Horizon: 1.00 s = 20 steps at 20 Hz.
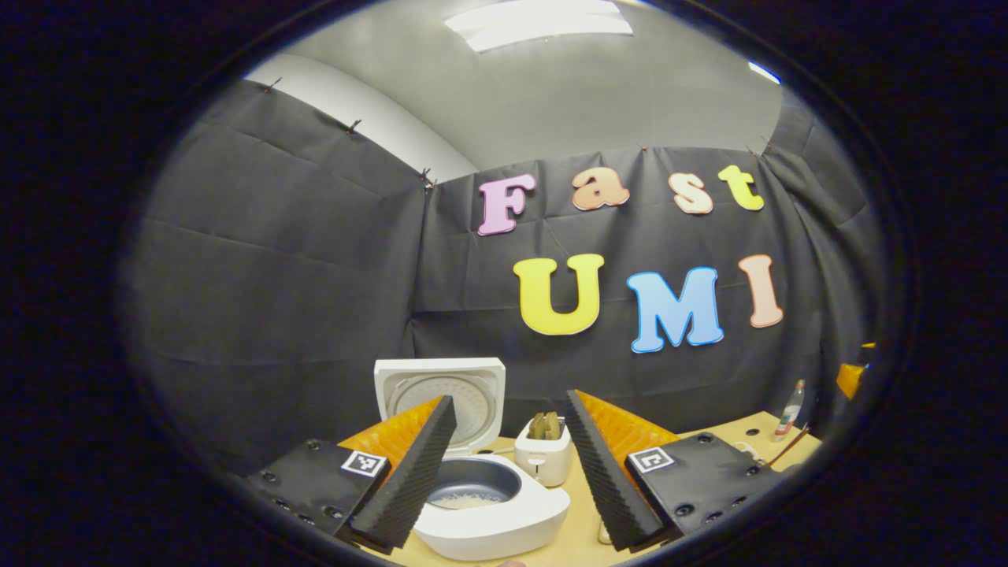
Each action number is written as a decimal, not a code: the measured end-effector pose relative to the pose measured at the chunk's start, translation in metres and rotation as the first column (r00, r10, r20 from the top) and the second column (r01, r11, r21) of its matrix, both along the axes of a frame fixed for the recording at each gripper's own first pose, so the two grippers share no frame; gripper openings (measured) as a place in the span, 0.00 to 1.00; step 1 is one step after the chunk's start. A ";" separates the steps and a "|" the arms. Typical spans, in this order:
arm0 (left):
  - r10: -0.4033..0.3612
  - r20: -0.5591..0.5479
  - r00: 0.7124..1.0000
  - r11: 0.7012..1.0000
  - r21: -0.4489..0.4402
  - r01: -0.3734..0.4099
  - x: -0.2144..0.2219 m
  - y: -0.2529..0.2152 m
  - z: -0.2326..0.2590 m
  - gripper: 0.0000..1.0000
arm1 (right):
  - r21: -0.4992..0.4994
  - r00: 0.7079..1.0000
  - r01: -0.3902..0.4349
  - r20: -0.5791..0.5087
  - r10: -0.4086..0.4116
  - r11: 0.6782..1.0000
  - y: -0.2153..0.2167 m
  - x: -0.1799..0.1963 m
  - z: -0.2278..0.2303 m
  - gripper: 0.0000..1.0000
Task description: Close the left gripper, press the button to open the rice cooker; take a wooden spoon from the chopstick holder with the right hand, scoop a spoonful of rice and pour it into the rice cooker, then put the wooden spoon back into the chopstick holder.
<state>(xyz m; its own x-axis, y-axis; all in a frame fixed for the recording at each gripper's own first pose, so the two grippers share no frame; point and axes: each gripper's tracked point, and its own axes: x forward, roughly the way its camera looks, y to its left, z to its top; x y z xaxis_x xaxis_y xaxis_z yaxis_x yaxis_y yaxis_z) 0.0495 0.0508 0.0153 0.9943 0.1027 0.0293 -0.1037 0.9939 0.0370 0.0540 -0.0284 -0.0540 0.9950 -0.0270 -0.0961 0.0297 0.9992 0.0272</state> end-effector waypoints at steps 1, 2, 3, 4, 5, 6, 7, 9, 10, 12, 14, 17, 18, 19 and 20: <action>-0.002 0.002 1.000 1.000 0.006 0.002 -0.005 -0.004 0.003 0.96 | 0.007 1.000 0.002 -0.012 -0.002 1.000 -0.003 0.004 -0.007 0.95; -0.001 0.004 1.000 1.000 0.013 0.001 -0.010 -0.005 0.005 0.96 | 0.015 1.000 0.007 -0.025 -0.006 1.000 -0.006 0.009 -0.014 0.95; 0.000 0.007 1.000 1.000 0.020 0.000 -0.013 -0.005 0.008 0.93 | 0.021 0.999 0.012 -0.040 -0.011 1.000 -0.009 0.014 -0.022 0.95; -0.001 0.010 1.000 1.000 0.022 0.000 -0.016 -0.007 0.009 0.94 | 0.026 0.998 0.021 -0.057 -0.020 0.999 -0.013 0.018 -0.031 0.95; -0.001 0.012 1.000 1.000 0.022 0.001 -0.019 -0.009 0.013 0.95 | 0.031 0.997 0.032 -0.077 -0.029 0.999 -0.017 0.023 -0.039 0.95; -0.001 0.013 1.000 1.000 0.023 0.001 -0.022 -0.008 0.014 0.96 | 0.039 0.995 0.039 -0.095 -0.035 0.998 -0.019 0.028 -0.048 0.95; 0.005 0.013 1.000 1.000 0.027 -0.005 -0.024 -0.006 0.015 0.97 | 0.049 0.993 0.045 -0.113 -0.039 0.998 -0.021 0.031 -0.056 0.95; 0.023 0.008 1.000 0.999 0.041 -0.023 -0.030 0.000 0.015 0.99 | 0.071 0.987 0.056 -0.156 -0.045 0.996 -0.026 0.037 -0.075 0.95; 0.030 0.005 1.000 0.999 0.045 -0.030 -0.032 0.002 0.015 0.99 | 0.081 0.983 0.063 -0.175 -0.048 0.995 -0.028 0.040 -0.084 0.95; 0.041 -0.002 0.999 0.998 0.050 -0.041 -0.037 0.006 0.014 0.99 | 0.088 0.974 0.095 -0.213 -0.074 0.992 -0.036 0.047 -0.101 0.95; 0.058 -0.010 0.998 0.996 0.061 -0.057 -0.043 0.012 0.014 0.99 | 0.110 0.964 0.117 -0.251 -0.086 0.987 -0.039 0.052 -0.119 0.95; 0.072 -0.011 0.997 0.995 0.075 -0.071 -0.051 0.018 0.017 0.99 | 0.117 0.945 0.147 -0.310 -0.105 0.982 -0.045 0.059 -0.146 0.95; 0.077 -0.015 0.997 0.994 0.080 -0.076 -0.053 0.020 0.015 0.99 | 0.123 0.938 0.153 -0.331 -0.105 0.981 -0.046 0.060 -0.156 0.95; 0.081 -0.019 0.997 0.993 0.084 -0.079 -0.054 0.021 0.015 0.99 | 0.136 0.931 0.158 -0.351 -0.101 0.978 -0.046 0.061 -0.163 0.96; 0.085 -0.022 0.996 0.993 0.086 -0.082 -0.057 0.023 0.014 0.99 | 0.149 0.923 0.166 -0.372 -0.100 0.975 -0.045 0.061 -0.172 0.96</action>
<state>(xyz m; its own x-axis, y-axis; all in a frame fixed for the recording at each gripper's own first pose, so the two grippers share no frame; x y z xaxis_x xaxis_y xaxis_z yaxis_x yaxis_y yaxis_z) -0.0078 0.0734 0.0289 0.9829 0.1836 0.0158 -0.1842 0.9749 0.1247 0.1151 -0.0738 -0.2259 0.8803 -0.1066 -0.4622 0.2025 0.9656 0.1630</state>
